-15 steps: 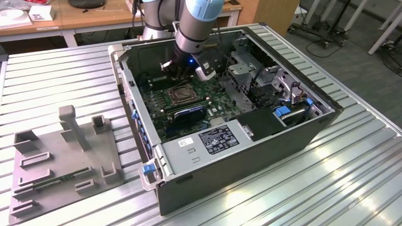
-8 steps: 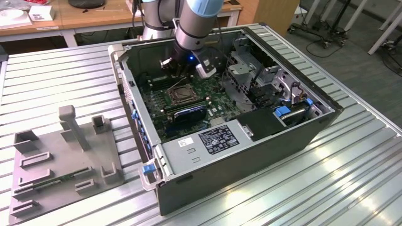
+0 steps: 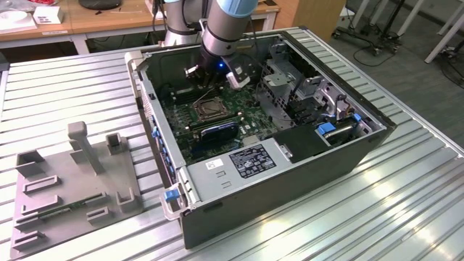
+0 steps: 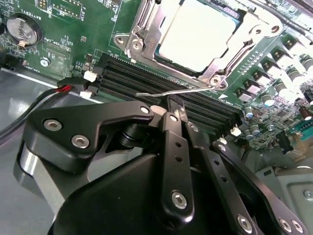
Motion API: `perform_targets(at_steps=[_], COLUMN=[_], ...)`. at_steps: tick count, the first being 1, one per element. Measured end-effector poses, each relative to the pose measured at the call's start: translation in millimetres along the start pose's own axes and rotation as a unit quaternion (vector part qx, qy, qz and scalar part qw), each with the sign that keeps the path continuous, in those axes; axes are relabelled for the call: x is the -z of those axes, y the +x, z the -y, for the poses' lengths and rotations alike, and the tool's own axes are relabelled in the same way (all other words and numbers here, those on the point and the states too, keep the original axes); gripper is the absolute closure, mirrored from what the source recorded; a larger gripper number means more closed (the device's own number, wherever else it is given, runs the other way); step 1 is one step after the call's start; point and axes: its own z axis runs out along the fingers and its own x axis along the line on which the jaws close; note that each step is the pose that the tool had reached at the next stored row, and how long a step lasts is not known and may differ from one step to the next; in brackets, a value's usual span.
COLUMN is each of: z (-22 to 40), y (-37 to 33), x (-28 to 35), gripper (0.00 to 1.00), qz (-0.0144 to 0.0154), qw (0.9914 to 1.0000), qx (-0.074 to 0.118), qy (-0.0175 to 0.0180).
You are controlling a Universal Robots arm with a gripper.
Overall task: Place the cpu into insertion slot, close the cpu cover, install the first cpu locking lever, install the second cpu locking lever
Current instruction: 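Install the first cpu locking lever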
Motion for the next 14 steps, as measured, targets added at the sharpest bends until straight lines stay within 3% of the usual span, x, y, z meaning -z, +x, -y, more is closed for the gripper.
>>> perform_targets(at_steps=[8, 14], z=[-2.9, -2.9], y=[0.9, 1.0], x=[9.3, 9.6], gripper=[0.89, 0.89], qz=[-0.0001, -0.0001], qw=[1.0, 1.0], qx=[0.0, 0.0], qy=[-0.0012, -0.0017])
